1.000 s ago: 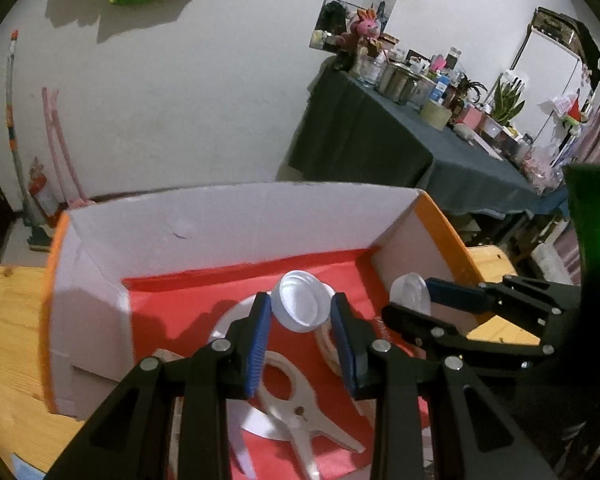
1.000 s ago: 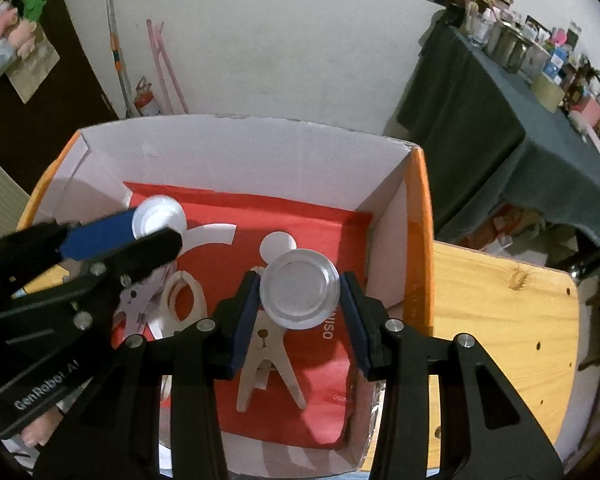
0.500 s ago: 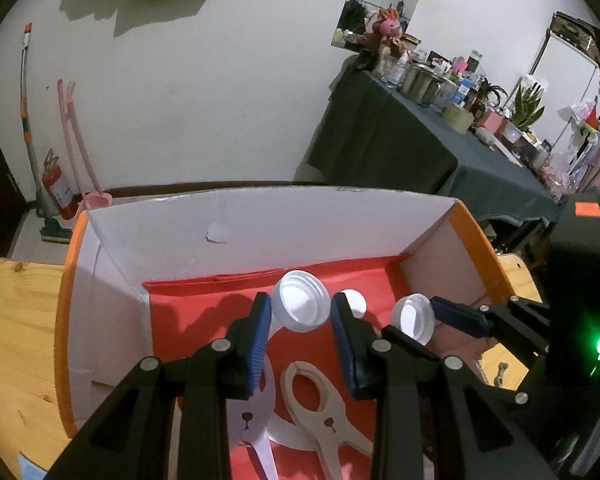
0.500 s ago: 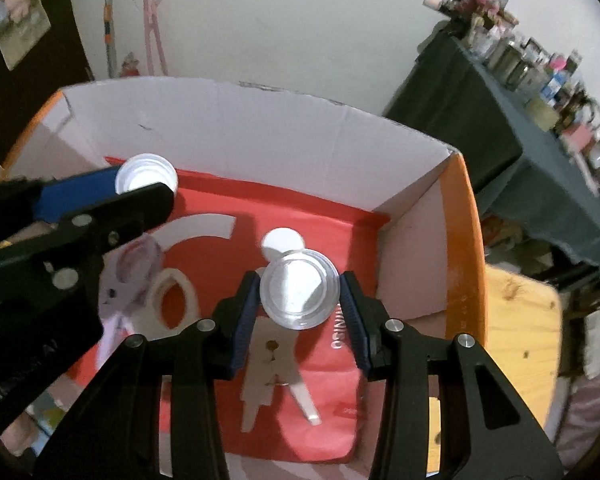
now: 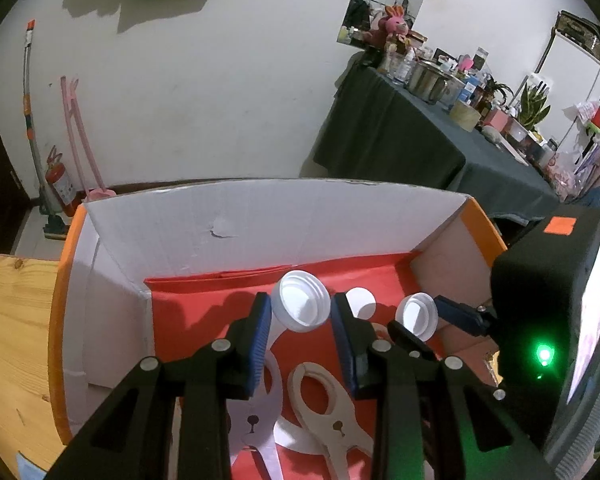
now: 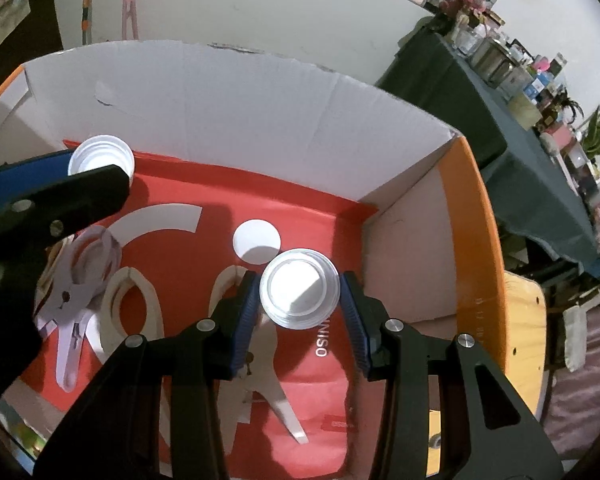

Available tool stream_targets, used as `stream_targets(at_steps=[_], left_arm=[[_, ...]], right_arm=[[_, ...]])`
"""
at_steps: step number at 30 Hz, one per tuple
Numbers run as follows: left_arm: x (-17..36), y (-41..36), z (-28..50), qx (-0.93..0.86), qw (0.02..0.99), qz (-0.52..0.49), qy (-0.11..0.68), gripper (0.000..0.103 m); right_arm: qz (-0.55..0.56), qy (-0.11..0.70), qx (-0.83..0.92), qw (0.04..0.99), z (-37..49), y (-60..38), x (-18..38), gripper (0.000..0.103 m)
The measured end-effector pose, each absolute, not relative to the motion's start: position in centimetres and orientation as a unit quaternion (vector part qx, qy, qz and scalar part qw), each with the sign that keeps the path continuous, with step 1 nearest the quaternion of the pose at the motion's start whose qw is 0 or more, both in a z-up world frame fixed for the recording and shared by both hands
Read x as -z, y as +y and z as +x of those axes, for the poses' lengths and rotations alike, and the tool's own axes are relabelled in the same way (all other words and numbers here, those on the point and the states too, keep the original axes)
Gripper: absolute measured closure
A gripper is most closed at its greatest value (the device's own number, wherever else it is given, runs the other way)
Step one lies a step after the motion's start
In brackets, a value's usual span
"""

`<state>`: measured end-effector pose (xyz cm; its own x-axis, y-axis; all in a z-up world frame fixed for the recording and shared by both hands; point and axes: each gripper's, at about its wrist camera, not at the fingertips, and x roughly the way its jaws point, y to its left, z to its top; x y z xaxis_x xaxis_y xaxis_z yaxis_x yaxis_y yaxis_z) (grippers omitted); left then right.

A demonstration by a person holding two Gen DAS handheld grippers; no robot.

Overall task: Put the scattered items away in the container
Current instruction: 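Lower the white cap and lid onto the box floor and open both tools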

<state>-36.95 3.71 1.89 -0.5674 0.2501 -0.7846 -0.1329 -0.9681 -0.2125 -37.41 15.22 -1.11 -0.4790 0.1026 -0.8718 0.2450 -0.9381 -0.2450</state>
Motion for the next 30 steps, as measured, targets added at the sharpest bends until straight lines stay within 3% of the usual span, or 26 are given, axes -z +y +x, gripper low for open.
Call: stream_targets(at_steps=[30], left_arm=[[2.1,3.4,-37.8,-0.851,0.092,-0.507,-0.1,0.07]], right_arm=[[0.509,0.173,0.842,0.042,-36.9,15.1,2.0,0.064]])
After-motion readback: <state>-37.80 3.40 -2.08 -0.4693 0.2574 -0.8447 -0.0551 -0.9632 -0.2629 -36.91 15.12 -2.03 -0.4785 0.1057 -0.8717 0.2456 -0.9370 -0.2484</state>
